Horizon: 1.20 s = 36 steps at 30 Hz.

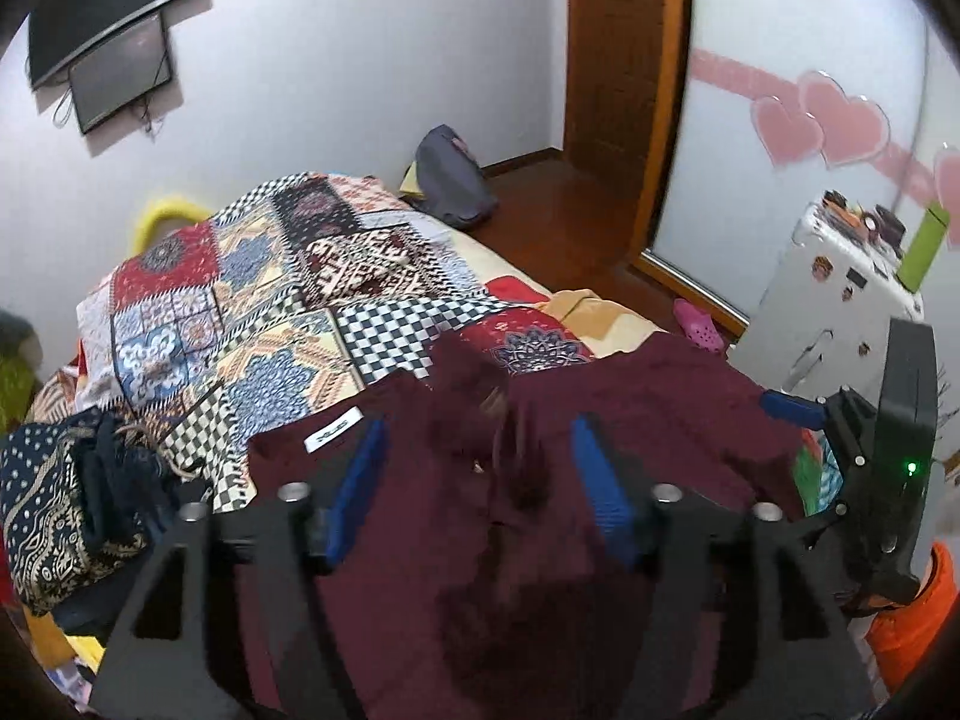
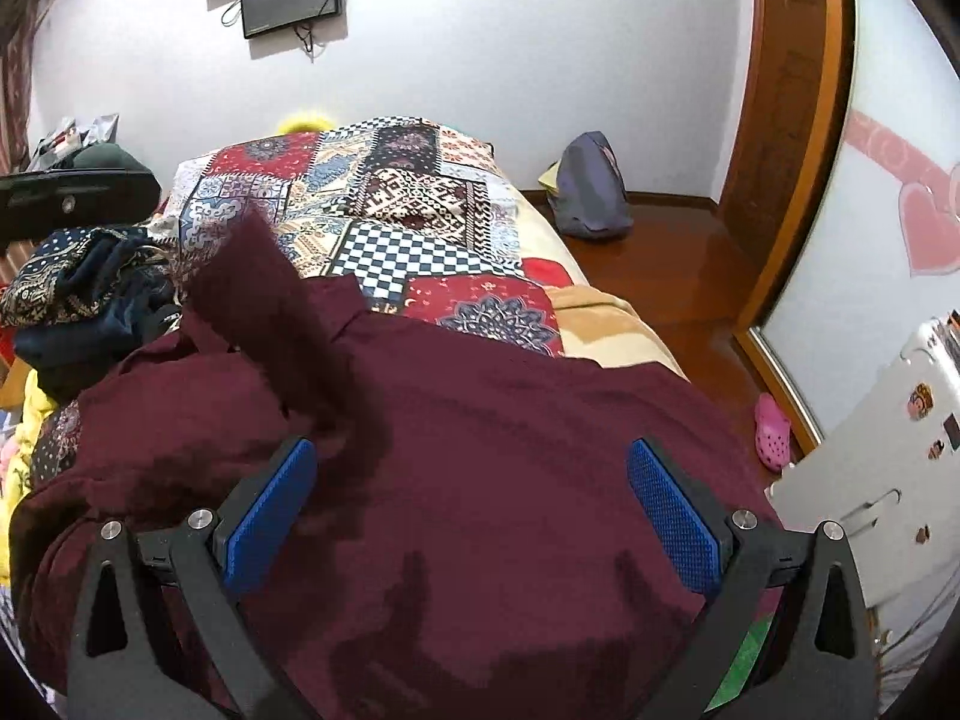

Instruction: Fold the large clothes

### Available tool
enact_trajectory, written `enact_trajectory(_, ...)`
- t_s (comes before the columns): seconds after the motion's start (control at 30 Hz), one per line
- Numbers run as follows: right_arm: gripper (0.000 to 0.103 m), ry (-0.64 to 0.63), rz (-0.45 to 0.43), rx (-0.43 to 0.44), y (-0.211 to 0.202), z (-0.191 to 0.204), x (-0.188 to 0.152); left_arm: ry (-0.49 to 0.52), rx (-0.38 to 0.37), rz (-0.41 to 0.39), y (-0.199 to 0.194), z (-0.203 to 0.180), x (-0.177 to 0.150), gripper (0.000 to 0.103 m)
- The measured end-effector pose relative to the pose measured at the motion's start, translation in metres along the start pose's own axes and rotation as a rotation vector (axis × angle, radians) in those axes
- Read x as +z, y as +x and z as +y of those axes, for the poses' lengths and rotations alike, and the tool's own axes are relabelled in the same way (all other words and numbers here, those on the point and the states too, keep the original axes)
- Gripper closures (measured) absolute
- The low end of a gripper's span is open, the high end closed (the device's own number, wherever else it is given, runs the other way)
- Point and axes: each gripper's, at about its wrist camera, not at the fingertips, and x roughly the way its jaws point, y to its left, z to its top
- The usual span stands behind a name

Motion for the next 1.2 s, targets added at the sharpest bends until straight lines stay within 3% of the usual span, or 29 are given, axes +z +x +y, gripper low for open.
enact_trajectory(0.1,0.0,0.003,0.014,0.01,0.003,-0.003,-0.002,0.004,0.003,0.011,-0.001,-0.001,-0.004,0.033)
enact_trajectory(0.23,0.0,0.01,0.049,0.063,0.014,-0.006,-0.002,-0.04,0.05,0.043,-0.005,0.03,-0.024,0.024)
enact_trajectory(0.5,0.0,0.08,0.194,0.203,0.063,-0.008,0.012,-0.2,0.201,0.214,-0.008,0.124,-0.111,0.023)
enact_trajectory(0.7,0.002,0.167,0.271,0.177,0.11,-0.01,0.036,-0.349,0.269,0.285,-0.018,0.179,-0.177,0.023)
enact_trajectory(0.87,0.024,0.228,0.352,0.106,0.152,-0.015,0.044,-0.436,0.26,0.301,-0.03,0.2,-0.214,0.023)
enact_trajectory(1.0,0.064,0.266,0.417,0.077,0.176,-0.02,0.04,-0.448,0.235,0.306,-0.041,0.2,-0.235,0.023)
enact_trajectory(1.1,0.081,0.263,0.409,0.039,0.176,-0.019,0.036,-0.444,0.203,0.311,-0.043,0.193,-0.242,0.023)
enact_trajectory(1.2,0.086,0.262,0.366,0.042,0.159,-0.021,0.041,-0.431,0.17,0.306,-0.05,0.181,-0.247,0.022)
